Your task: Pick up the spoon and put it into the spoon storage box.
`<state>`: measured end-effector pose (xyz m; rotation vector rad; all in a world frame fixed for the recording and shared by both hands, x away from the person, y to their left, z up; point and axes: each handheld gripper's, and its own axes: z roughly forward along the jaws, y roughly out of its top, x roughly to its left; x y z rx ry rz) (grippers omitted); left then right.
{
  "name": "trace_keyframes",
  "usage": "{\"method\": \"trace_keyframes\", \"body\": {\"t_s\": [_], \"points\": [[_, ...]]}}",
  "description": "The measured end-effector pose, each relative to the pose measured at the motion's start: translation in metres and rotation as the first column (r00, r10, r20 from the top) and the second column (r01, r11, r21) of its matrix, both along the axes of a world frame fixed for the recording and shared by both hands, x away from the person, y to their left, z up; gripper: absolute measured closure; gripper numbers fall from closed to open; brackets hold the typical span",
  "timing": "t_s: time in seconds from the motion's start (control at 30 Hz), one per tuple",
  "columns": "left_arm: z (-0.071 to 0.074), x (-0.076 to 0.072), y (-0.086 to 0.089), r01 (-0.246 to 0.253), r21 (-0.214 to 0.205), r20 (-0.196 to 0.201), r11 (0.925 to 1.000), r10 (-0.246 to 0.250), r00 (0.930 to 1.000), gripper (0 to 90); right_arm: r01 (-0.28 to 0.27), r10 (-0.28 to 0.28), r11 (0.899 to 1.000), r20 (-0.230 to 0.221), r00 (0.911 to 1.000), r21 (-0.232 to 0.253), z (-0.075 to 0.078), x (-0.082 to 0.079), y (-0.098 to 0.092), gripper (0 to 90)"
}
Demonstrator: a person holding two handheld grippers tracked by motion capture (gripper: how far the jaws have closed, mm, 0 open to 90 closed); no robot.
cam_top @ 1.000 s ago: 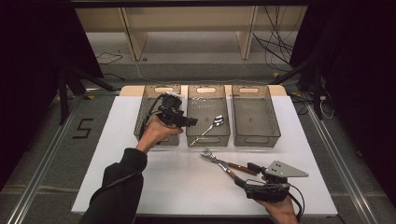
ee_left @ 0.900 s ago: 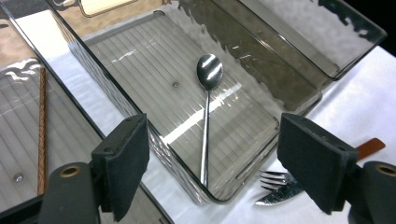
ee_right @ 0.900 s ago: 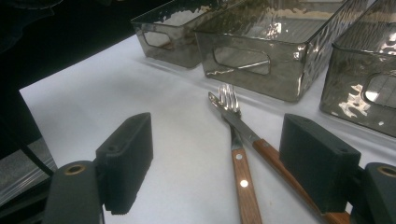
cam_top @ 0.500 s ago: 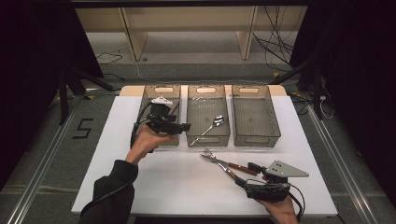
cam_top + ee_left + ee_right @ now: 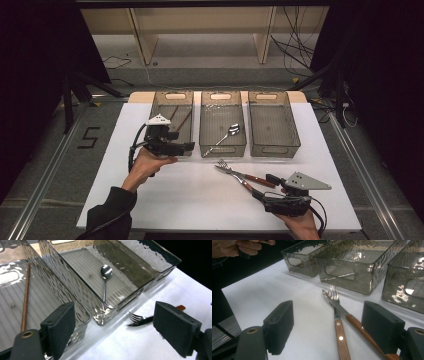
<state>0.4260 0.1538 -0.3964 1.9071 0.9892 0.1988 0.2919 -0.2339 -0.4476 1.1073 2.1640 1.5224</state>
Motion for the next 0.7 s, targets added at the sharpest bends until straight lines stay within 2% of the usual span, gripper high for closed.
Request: {"method": "trace_keyframes", "body": {"t_s": [0.3, 0.4, 0.47, 0.7], "points": [[-0.008, -0.021, 0.012, 0.015, -0.04, 0.026, 0.9991, -0.014, 0.9996, 16.3, 0.003, -0.003, 1.0, 0.0, 1.0, -0.003, 0.0, 0.0, -0.001, 26.7], [-0.011, -0.031, 0.016, 0.023, -0.031, 0.044, 0.9992, -0.021, 0.9988, 15.8, 0.003, -0.003, 1.0, 0.001, 1.0, -0.002, -0.001, 0.0, -0.002, 26.6], [-0.015, -0.037, 0.019, 0.019, -0.048, 0.051, 0.9987, -0.017, 0.9985, 15.8, 0.003, -0.003, 1.0, -0.001, 1.0, -0.003, -0.001, 0.0, -0.002, 26.6], [-0.023, -0.048, 0.025, 0.027, -0.053, 0.08, 0.9982, -0.023, 0.9965, 15.7, 0.003, -0.003, 1.0, -0.002, 1.0, -0.003, -0.001, 0.001, -0.001, 26.6]]}}
